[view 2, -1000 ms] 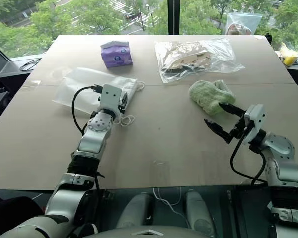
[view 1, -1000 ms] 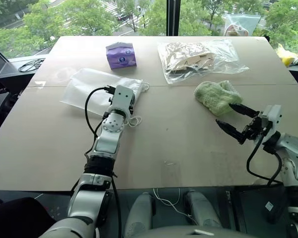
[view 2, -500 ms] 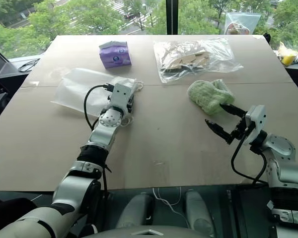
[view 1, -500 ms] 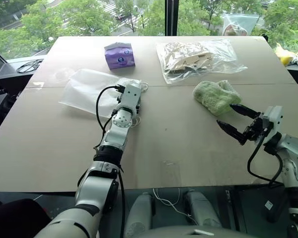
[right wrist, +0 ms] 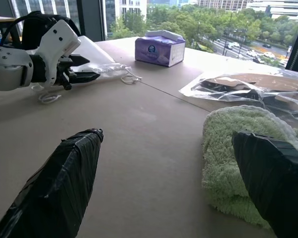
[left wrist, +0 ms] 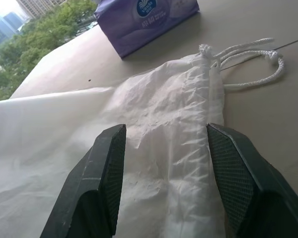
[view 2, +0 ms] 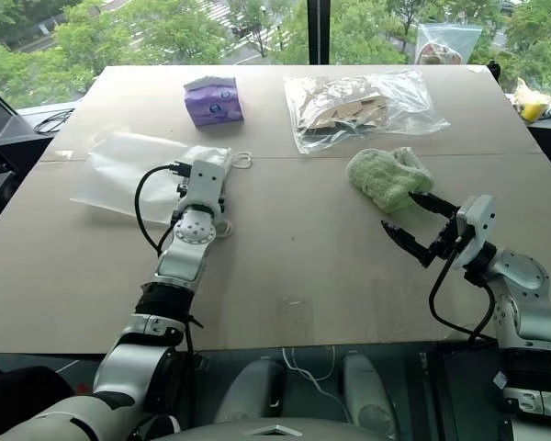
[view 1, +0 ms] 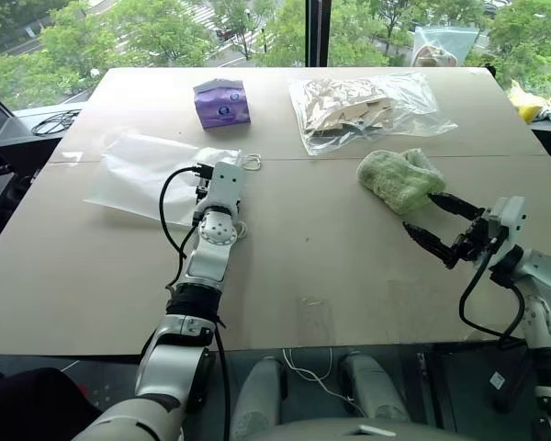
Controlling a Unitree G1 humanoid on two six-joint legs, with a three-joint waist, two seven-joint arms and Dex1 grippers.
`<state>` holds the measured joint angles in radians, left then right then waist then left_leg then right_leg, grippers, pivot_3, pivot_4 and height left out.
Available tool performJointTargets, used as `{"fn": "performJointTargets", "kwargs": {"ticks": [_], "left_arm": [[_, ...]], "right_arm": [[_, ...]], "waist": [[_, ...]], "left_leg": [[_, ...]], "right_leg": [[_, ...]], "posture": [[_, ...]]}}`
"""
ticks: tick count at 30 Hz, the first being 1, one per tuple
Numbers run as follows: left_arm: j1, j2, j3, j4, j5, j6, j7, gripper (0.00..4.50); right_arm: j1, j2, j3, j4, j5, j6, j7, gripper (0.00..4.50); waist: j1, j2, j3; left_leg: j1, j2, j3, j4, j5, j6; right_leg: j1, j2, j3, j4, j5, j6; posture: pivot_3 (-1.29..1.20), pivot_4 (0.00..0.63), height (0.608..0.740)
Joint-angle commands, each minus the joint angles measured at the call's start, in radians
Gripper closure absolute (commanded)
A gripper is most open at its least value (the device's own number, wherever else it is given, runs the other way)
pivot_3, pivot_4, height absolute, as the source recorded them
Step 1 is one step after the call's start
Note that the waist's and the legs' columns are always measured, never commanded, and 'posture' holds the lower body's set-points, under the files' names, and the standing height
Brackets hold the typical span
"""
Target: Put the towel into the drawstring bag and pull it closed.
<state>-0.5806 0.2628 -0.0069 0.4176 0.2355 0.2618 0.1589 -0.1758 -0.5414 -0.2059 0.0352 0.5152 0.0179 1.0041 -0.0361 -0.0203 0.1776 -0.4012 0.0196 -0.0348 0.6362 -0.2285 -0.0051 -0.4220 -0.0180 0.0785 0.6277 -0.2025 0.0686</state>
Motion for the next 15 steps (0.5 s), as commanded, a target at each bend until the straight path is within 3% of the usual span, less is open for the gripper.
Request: {"fn": "performJointTargets", "kwargs": {"ticks": [1,7,10,11,12,15], "left_arm": [[0.013,0.007,0.027,-0.042,-0.004,0.047,0.003,1.89],[0.024,-0.008,0.078,-0.03,-0.037,0.089,0.024,1.89],[0.028,0.002,0.09,-0.027,-0.037,0.081,0.037,2.62],[0.028,0.005,0.092,-0.025,-0.037,0.079,0.039,3.01],[0.027,0.006,0.093,-0.019,-0.037,0.076,0.04,3.7],[0.027,0.008,0.082,-0.012,-0.026,0.057,0.039,4.48]], "right_arm": [[-0.007,-0.012,-0.023,-0.034,0.013,-0.009,0.002,0.0],[0.001,-0.01,-0.024,-0.038,0.012,-0.012,-0.001,0.0],[0.001,-0.01,-0.026,-0.038,0.012,-0.013,-0.004,0.0],[0.0,-0.01,-0.026,-0.038,0.012,-0.013,-0.005,0.0],[0.001,-0.01,-0.026,-0.039,0.011,-0.014,-0.006,0.0],[0.003,-0.011,-0.027,-0.041,0.011,-0.013,-0.008,0.0]], "waist": [[0.0,0.0,0.0],[-0.006,0.0,0.0],[-0.008,0.0,0.0],[-0.006,0.001,-0.001],[-0.006,0.001,-0.001],[-0.003,0.001,-0.001]], "left_leg": [[0.0,0.0,0.0,0.0,0.0,0.0],[0.004,0.0,0.0,0.0,0.0,0.0],[0.004,0.0,0.0,0.0,0.0,0.0],[0.004,0.0,0.0,0.0,0.0,0.0],[0.005,0.0,0.0,0.001,0.0,0.0],[0.005,0.0,0.0,0.003,0.0,0.0]], "right_leg": [[0.0,0.0,0.0,0.0,0.0,0.0],[0.003,0.0,0.0,0.001,0.0,0.0],[0.003,0.0,0.0,0.002,0.0,0.0],[0.003,0.0,0.0,0.002,0.0,0.0],[0.003,0.0,0.0,0.004,0.0,0.0],[0.003,0.0,0.0,0.006,0.0,0.0]], "posture": [[0.0,0.15,0.74],[0.0,0.15,0.74],[0.0,0.15,0.74],[0.0,0.15,0.74],[0.0,0.15,0.74],[0.0,0.15,0.74]]}}
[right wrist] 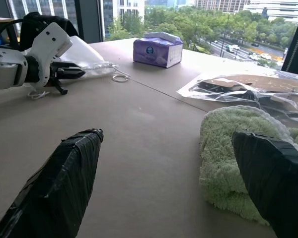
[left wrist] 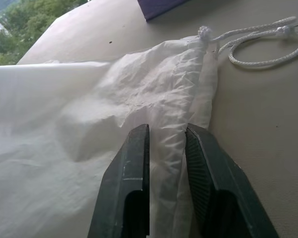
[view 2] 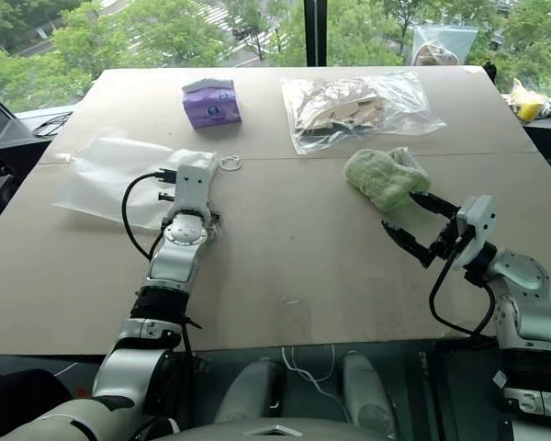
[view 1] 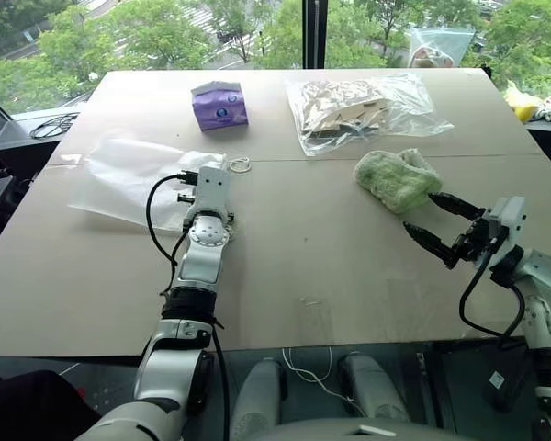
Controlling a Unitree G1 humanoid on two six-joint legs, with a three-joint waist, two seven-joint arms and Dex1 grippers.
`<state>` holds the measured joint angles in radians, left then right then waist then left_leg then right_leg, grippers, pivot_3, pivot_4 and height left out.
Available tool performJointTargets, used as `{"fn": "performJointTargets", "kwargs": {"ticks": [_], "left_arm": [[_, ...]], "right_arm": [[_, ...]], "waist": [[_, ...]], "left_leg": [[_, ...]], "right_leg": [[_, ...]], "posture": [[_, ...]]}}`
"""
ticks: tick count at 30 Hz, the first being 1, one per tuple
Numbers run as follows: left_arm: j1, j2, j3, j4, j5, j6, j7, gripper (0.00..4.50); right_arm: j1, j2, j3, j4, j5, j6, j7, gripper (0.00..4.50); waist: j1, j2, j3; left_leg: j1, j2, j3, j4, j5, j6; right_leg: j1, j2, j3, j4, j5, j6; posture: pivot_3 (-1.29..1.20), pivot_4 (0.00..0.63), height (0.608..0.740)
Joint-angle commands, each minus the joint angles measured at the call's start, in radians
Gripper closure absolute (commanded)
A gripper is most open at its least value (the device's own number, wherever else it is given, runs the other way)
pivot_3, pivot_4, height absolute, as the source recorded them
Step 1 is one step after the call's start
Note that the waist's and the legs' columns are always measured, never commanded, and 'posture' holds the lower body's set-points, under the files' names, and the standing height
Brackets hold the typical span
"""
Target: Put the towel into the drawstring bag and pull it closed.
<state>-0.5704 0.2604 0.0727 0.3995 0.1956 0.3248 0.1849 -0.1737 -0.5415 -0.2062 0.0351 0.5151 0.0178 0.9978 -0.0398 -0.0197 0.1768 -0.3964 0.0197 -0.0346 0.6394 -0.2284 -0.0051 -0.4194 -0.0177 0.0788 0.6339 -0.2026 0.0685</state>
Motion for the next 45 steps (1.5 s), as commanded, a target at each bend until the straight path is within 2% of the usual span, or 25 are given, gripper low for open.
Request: {"fn": "performJointTargets", "kwargs": {"ticks": [1,6,11,14,16,19,23,26,29,32,36,42,45], "left_arm": [[0.017,0.009,-0.001,0.005,0.014,-0.009,0.013,4.48],[0.008,-0.006,-0.012,-0.015,-0.013,-0.059,-0.023,4.48],[-0.01,-0.017,-0.031,-0.132,-0.14,-0.138,-0.252,4.48],[-0.024,0.047,-0.038,-0.214,-0.143,-0.083,-0.335,4.48],[-0.043,0.14,-0.078,-0.265,-0.086,-0.076,-0.402,4.48],[-0.088,0.256,-0.123,-0.314,-0.014,-0.07,-0.46,4.48],[-0.147,0.321,-0.167,-0.316,0.073,-0.094,-0.472,4.48],[-0.158,0.327,-0.198,-0.3,0.111,-0.104,-0.48,4.48],[-0.136,0.296,-0.204,-0.304,0.09,-0.07,-0.503,4.48],[-0.135,0.298,-0.213,-0.304,0.112,-0.079,-0.507,4.48],[-0.13,0.298,-0.218,-0.301,0.112,-0.077,-0.516,4.48],[-0.149,0.327,-0.213,-0.308,0.133,-0.086,-0.522,4.48],[-0.163,0.335,-0.205,-0.309,0.135,-0.086,-0.527,4.48]], "right_arm": [[0.001,-0.011,-0.027,-0.041,0.012,-0.014,-0.002,0.0],[0.002,-0.013,-0.03,-0.04,0.011,-0.014,-0.003,0.0],[0.004,-0.014,-0.029,-0.045,0.007,-0.01,-0.008,0.0],[-0.006,-0.02,-0.034,-0.046,0.01,-0.003,-0.012,0.0],[-0.014,-0.021,-0.037,-0.041,0.007,-0.005,-0.017,0.0],[-0.05,-0.024,-0.023,0.013,-0.11,-0.027,-0.135,0.0],[-0.148,0.0,-0.017,0.063,-0.224,0.033,-0.348,0.0],[-0.202,0.0,0.015,0.086,-0.275,0.071,-0.397,0.0],[-0.307,0.015,0.029,0.1,-0.255,0.323,-0.481,0.0],[-0.431,0.04,0.047,0.211,-0.291,0.403,-0.553,0.0],[-0.559,0.083,0.052,0.466,-0.358,0.399,-0.676,0.0],[-0.671,0.148,-0.028,0.749,-0.282,0.506,-0.688,0.0],[-0.696,0.172,-0.078,0.794,-0.199,0.626,-0.62,0.0]], "waist": [[0.001,0.0,0.0],[-0.001,0.0,0.0],[0.005,-0.001,0.001],[0.003,-0.001,0.001],[-0.005,-0.001,0.001],[-0.005,-0.001,0.001],[-0.001,-0.001,0.001],[0.001,-0.001,0.001],[0.0,-0.001,0.001],[-0.005,-0.001,0.001],[-0.004,-0.001,0.001],[-0.004,-0.001,0.001],[-0.005,-0.002,0.001]], "left_leg": [[0.0,0.0,0.0,0.002,0.0,0.0],[0.0,0.0,0.0,0.006,0.0,0.0],[-0.002,0.0,0.0,0.008,0.0,0.0],[-0.003,0.0,0.0,0.008,0.0,0.0],[-0.002,0.0,0.0,0.007,0.0,0.0],[-0.001,0.0,0.0,0.007,0.0,0.0],[-0.002,0.0,0.001,0.01,0.0,0.0],[-0.002,-0.001,0.001,0.011,0.0,0.0],[-0.003,-0.001,0.0,0.009,0.0,0.0],[-0.004,-0.001,0.001,0.009,0.0,0.0],[-0.004,-0.001,0.0,0.008,0.0,0.0],[-0.005,-0.001,0.001,0.008,0.0,0.0],[-0.005,-0.001,0.0,0.008,0.0,0.0]], "right_leg": [[0.0,0.0,0.0,0.001,0.0,0.0],[0.001,0.0,0.0,0.003,0.0,0.0],[0.001,0.0,0.0,0.004,0.0,0.0],[0.0,0.0,0.0,0.004,0.0,0.0],[0.0,0.0,0.0,0.004,0.0,0.0],[-0.001,0.001,0.0,0.007,0.0,0.0],[-0.001,0.0,0.001,0.007,-0.002,-0.004],[0.0,0.0,0.002,0.007,-0.002,-0.004],[-0.001,0.0,0.001,0.007,0.0,0.0],[-0.003,0.0,0.002,0.007,0.002,-0.004],[-0.003,0.0,0.002,0.008,0.002,-0.004],[-0.003,-0.001,0.002,0.006,0.002,-0.004],[-0.003,0.0,0.001,0.007,0.002,-0.004]], "posture": [[0.0,0.15,0.74],[0.0,0.15,0.74],[0.0,0.15,0.74],[0.0,0.15,0.74],[0.0,0.15,0.74],[0.0,0.15,0.74],[0.0,0.15,0.74],[0.0,0.15,0.74],[0.0,0.15,0.74],[0.0,0.15,0.74],[0.0,0.15,0.74],[0.0,0.15,0.74],[0.0,0.15,0.74]]}}
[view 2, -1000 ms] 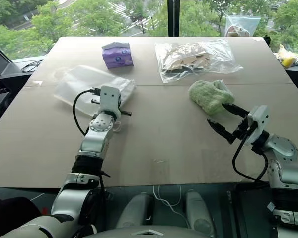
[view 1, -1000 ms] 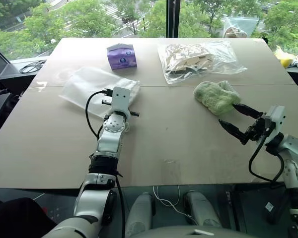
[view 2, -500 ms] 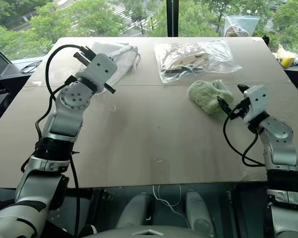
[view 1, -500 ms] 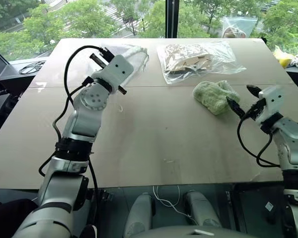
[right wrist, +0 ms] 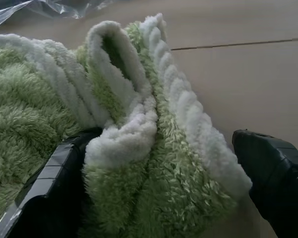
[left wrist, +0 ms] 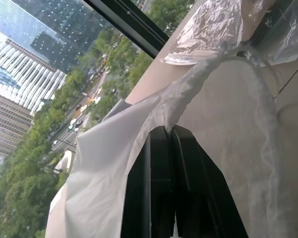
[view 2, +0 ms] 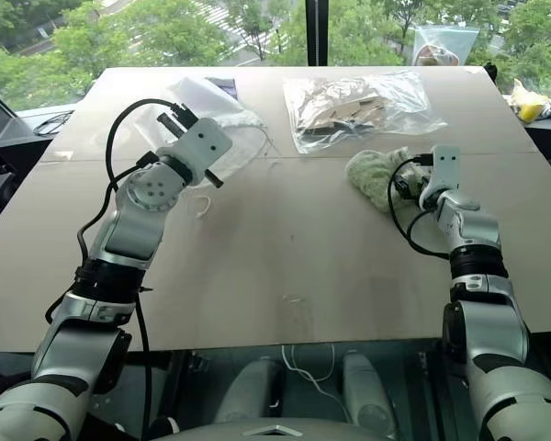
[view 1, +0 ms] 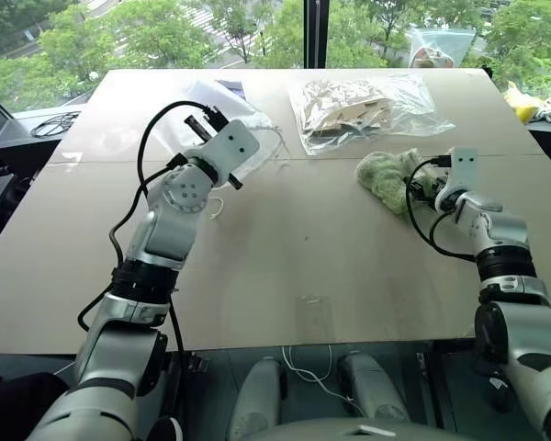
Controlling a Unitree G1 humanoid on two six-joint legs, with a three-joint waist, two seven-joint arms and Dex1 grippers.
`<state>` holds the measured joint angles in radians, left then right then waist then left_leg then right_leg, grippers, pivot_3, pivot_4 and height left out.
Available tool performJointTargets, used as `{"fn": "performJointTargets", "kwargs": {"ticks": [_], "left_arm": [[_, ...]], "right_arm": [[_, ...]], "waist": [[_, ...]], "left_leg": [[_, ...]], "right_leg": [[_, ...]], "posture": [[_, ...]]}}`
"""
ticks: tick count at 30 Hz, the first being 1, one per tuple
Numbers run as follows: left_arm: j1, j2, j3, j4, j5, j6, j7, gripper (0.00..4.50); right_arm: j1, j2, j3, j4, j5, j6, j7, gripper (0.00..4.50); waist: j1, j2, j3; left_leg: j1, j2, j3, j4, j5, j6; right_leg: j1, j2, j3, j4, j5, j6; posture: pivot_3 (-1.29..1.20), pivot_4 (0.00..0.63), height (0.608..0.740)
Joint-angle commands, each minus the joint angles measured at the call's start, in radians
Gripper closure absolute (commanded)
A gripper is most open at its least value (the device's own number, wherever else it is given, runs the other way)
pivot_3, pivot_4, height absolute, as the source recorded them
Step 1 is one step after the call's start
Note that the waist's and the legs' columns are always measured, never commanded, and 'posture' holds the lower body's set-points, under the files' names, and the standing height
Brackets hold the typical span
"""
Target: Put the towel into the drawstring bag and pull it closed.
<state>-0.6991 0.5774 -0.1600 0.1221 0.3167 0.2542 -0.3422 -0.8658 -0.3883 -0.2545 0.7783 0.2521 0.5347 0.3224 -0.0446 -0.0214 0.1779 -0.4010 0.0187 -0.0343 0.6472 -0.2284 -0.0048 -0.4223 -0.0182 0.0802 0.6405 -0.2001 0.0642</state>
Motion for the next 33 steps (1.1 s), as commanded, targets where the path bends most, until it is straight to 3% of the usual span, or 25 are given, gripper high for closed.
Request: {"fn": "performJointTargets", "kwargs": {"ticks": [1,7,10,17,18,24,29,33], "left_arm": [[-0.036,0.019,0.029,-0.032,0.014,-0.015,0.0,4.48],[-0.03,0.011,0.026,-0.036,0.01,-0.016,-0.003,4.48],[-0.027,0.003,0.025,-0.036,0.006,-0.017,-0.007,4.5],[-0.061,-0.033,0.072,-0.022,-0.07,0.017,-0.028,4.5],[-0.068,-0.045,0.086,-0.021,-0.097,0.032,-0.04,4.5],[-0.127,-0.072,0.14,-0.004,-0.197,0.08,-0.089,4.5],[-0.154,-0.081,0.183,-0.022,-0.336,0.227,-0.201,4.5],[-0.167,-0.055,0.163,-0.081,-0.43,0.363,-0.33,4.5]], "right_arm": [[-0.003,0.019,-0.019,0.049,0.065,0.136,0.08,0.0],[0.056,0.027,0.112,-0.024,0.016,0.211,0.206,0.0],[0.078,0.033,0.145,-0.049,-0.01,0.193,0.218,1.31],[0.081,0.059,0.054,-0.099,0.074,0.203,0.238,4.26],[0.084,0.065,0.037,-0.127,0.103,0.217,0.252,4.46],[0.226,0.109,-0.017,-0.579,0.434,0.538,0.378,4.46],[0.284,0.195,-0.094,-0.869,0.644,0.672,0.262,4.46],[0.254,0.265,-0.168,-0.953,0.769,0.691,0.118,4.46]], "waist": [[-0.002,0.0,0.0],[-0.028,-0.001,-0.001],[-0.036,-0.002,-0.002],[-0.045,-0.003,-0.002],[-0.045,-0.003,-0.002],[-0.049,0.0,0.0],[-0.041,0.001,0.001],[-0.035,0.001,0.001]], "left_leg": [[0.0,0.0,0.0,0.0,0.0,0.0],[0.002,0.002,0.0,0.0,0.0,0.0],[0.003,0.003,0.0,-0.001,0.0,0.0],[0.003,0.003,0.0,0.0,0.0,0.0],[0.003,0.003,0.0,0.0,0.0,0.0],[0.001,0.003,-0.002,-0.003,0.0,0.0],[0.0,0.002,-0.001,-0.003,0.0,0.0],[-0.001,0.002,-0.002,-0.002,0.0,0.0]], "right_leg": [[0.0,0.0,0.0,0.0,0.0,0.0],[0.0,0.002,0.0,0.002,0.0,0.0],[0.0,0.003,0.0,0.002,0.0,0.0],[0.001,0.003,0.0,0.002,-0.001,0.001],[0.001,0.003,0.0,0.002,-0.001,0.002],[-0.001,0.003,-0.001,0.002,0.0,-0.001],[-0.003,0.002,-0.001,0.002,0.0,0.0],[-0.003,0.002,-0.001,0.002,-0.002,0.003]], "posture": [[0.0,0.15,0.74],[0.0,0.15,0.74],[0.0,0.15,0.74],[0.0,0.15,0.74],[0.0,0.15,0.74],[0.0,0.15,0.74],[0.0,0.15,0.74],[0.0,0.15,0.74]]}}
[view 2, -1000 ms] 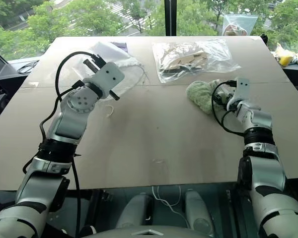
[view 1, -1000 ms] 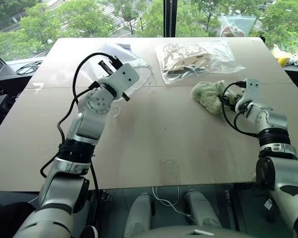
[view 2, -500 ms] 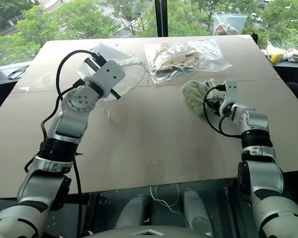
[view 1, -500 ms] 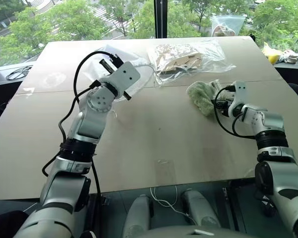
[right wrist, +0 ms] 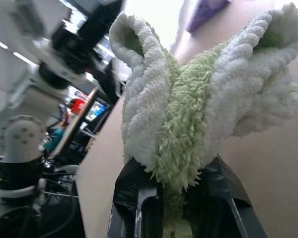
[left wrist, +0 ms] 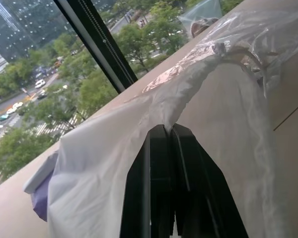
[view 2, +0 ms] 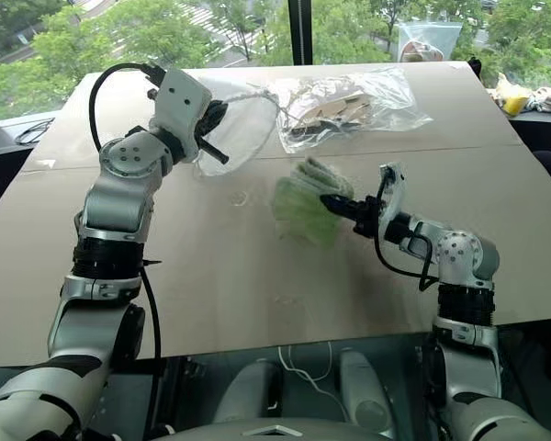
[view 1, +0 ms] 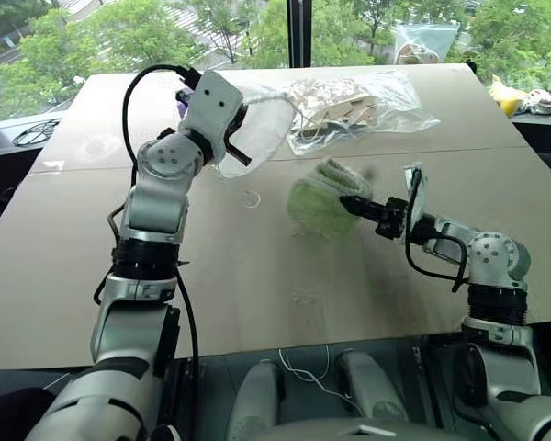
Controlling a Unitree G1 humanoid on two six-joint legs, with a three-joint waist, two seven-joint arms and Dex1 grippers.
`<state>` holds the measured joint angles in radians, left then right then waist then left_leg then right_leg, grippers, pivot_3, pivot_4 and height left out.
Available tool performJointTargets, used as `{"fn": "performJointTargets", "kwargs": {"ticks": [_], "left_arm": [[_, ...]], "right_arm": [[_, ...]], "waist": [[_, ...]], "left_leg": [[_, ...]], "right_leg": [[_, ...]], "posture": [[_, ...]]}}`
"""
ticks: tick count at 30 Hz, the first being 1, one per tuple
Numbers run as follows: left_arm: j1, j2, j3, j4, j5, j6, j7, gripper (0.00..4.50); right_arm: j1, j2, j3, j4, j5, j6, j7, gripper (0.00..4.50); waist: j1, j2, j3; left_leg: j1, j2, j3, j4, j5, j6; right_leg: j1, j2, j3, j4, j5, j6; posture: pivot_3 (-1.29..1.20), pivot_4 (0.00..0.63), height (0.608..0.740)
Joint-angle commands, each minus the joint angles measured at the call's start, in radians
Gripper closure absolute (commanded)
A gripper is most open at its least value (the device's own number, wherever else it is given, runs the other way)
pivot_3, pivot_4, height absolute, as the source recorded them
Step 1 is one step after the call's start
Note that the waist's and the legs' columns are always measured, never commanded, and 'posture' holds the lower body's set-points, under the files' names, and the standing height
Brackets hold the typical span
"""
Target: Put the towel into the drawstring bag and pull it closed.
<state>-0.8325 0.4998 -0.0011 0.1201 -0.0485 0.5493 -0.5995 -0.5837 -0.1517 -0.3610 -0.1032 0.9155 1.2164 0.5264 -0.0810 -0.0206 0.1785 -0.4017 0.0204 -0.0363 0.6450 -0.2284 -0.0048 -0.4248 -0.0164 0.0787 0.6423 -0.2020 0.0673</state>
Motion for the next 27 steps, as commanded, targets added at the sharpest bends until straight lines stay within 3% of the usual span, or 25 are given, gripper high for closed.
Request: {"fn": "performJointTargets", "kwargs": {"ticks": [1,9,15,20,27], "left_arm": [[-0.043,0.027,0.003,-0.089,-0.084,0.095,-0.092,4.5],[-0.171,-0.01,0.103,-0.086,-0.284,0.362,-0.105,4.5],[-0.209,-0.052,0.202,-0.044,-0.387,0.498,-0.029,4.5],[-0.2,-0.097,0.209,-0.067,-0.44,0.555,-0.003,4.5],[-0.168,-0.137,0.217,-0.138,-0.509,0.616,0.05,4.5]], "right_arm": [[-0.04,0.051,-0.076,-0.081,0.137,0.008,-0.129,4.46],[-0.043,0.152,-0.033,-0.106,0.143,-0.121,-0.306,4.46],[0.018,0.133,0.049,-0.153,0.095,-0.171,-0.357,4.46],[0.047,0.079,0.194,-0.22,0.038,-0.148,-0.342,4.46],[0.025,0.078,0.275,-0.199,0.02,-0.113,-0.375,4.46]], "waist": [[0.004,0.0,0.0],[0.011,0.0,0.0],[0.012,0.0,0.0],[0.012,0.0,0.0],[0.012,0.0,0.0]], "left_leg": [[0.0,0.0,0.0,0.0,0.0,0.0],[0.0,0.0,0.0,-0.001,0.0,0.0],[-0.004,0.0,0.0,-0.001,0.0,0.0],[-0.014,0.0,-0.001,0.003,0.0,0.0],[-0.014,0.0,-0.001,0.003,0.0,0.0]], "right_leg": [[0.0,0.0,0.0,0.0,0.0,0.0],[0.0,0.0,0.0,0.0,0.0,0.0],[-0.004,0.0,0.0,-0.001,0.0,0.0],[-0.014,0.0,-0.001,0.002,0.002,-0.003],[-0.014,0.0,-0.001,0.002,0.002,-0.003]], "posture": [[0.0,0.15,0.74],[0.0,0.15,0.74],[0.0,0.15,0.74],[0.0,0.15,0.74],[0.0,0.15,0.74]]}}
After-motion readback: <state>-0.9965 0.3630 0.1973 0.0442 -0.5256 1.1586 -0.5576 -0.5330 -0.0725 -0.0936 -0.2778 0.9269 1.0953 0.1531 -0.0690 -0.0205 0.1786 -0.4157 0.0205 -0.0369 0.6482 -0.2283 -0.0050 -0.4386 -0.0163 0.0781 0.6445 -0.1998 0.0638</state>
